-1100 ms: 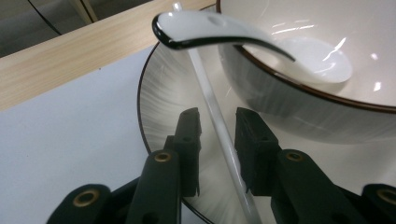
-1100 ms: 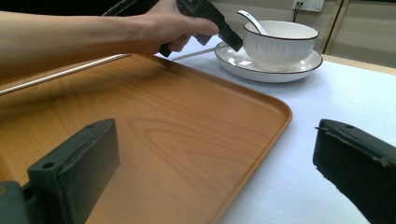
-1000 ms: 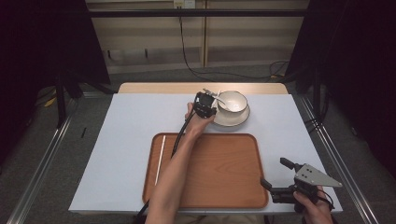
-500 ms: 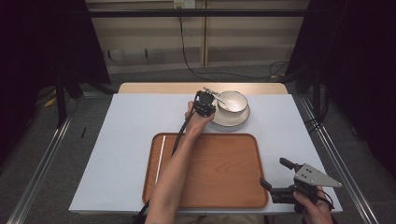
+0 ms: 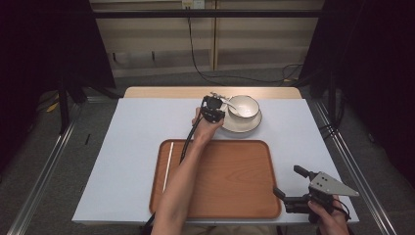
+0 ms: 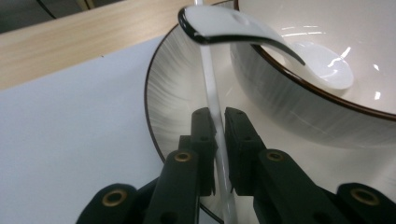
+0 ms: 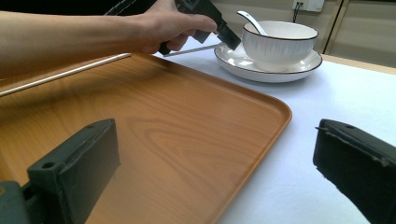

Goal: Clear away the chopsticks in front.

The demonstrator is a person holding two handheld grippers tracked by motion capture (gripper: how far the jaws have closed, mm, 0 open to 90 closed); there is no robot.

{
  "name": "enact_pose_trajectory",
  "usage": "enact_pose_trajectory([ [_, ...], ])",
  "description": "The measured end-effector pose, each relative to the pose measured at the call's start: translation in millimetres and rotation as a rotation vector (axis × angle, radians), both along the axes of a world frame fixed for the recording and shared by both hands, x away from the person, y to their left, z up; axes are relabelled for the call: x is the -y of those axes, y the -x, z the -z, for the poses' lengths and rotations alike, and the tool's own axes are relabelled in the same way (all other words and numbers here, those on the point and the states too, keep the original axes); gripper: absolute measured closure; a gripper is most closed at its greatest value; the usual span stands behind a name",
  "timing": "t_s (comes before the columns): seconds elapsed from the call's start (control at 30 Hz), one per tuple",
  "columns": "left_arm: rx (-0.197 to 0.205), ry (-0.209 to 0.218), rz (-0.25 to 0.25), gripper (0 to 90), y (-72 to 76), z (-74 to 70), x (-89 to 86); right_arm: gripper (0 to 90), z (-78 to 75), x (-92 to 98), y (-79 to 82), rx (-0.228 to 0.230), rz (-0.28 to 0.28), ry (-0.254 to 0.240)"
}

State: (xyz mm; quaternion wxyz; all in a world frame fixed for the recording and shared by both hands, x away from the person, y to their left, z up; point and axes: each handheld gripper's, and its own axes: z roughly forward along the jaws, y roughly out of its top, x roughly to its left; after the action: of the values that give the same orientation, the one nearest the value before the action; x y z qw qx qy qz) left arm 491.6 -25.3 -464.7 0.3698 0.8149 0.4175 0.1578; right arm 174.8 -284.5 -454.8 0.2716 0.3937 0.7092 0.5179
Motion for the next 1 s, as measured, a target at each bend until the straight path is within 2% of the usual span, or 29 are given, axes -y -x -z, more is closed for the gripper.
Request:
enact_pose_trajectory([
  [0.03, -0.002, 0.011, -0.013, 84.2, 1.1, -1.1, -0.6, 0.1, 0.0, -0.1, -0.1, 0.001, -0.001, 0.0],
  [0.07, -0.002, 0.027, -0.003, 85.2, 0.4, -2.3, -3.1, 0.0, -0.1, -0.1, -0.1, 0.0, -0.001, 0.0],
  [0.23, -0.007, 0.016, -0.014, 85.3, 0.0, -4.5, -7.8, 0.1, 0.0, -0.7, -0.1, 0.003, 0.002, -0.001],
  [0.4, -0.01, 0.028, -0.039, 85.3, 0.8, -6.1, -14.8, 0.0, 0.0, -0.5, -0.4, 0.002, -0.001, 0.001],
  [0.43, -0.014, 0.044, -0.04, 85.3, 0.7, -6.4, -17.3, 0.1, 0.0, -0.5, -0.4, 0.003, -0.001, 0.002],
  [0.57, -0.003, 0.03, -0.049, 85.3, 3.6, -10.1, -22.4, 0.1, 0.0, -1.1, -0.4, 0.002, -0.001, -0.001],
  [0.6, 0.004, 0.049, -0.049, 85.3, 4.4, -10.0, -22.3, 0.1, -0.1, -1.2, -0.3, 0.001, -0.001, -0.001],
  [0.63, 0.015, 0.03, -0.037, 85.3, 6.0, -11.6, -23.3, 0.0, -0.1, -1.3, -0.3, 0.001, -0.001, -0.001],
  [0.67, 0.026, 0.014, -0.047, 85.4, 7.7, -13.3, -23.9, 0.0, -0.1, -1.3, -0.3, 0.001, 0.0, -0.001],
  [0.73, 0.026, 0.041, -0.042, 85.4, 9.6, -16.1, -27.5, 0.0, -0.1, -1.4, -0.4, 0.0, -0.001, -0.001],
  [0.9, 0.035, 0.029, -0.049, 85.3, 13.9, -21.0, -37.0, 0.0, -0.3, -1.8, -0.2, -0.001, 0.005, 0.0],
  [1.0, 0.04, 0.044, -0.058, 85.3, 17.3, -21.1, -41.5, 0.0, -0.4, -1.9, -0.2, 0.0, 0.003, 0.0],
])
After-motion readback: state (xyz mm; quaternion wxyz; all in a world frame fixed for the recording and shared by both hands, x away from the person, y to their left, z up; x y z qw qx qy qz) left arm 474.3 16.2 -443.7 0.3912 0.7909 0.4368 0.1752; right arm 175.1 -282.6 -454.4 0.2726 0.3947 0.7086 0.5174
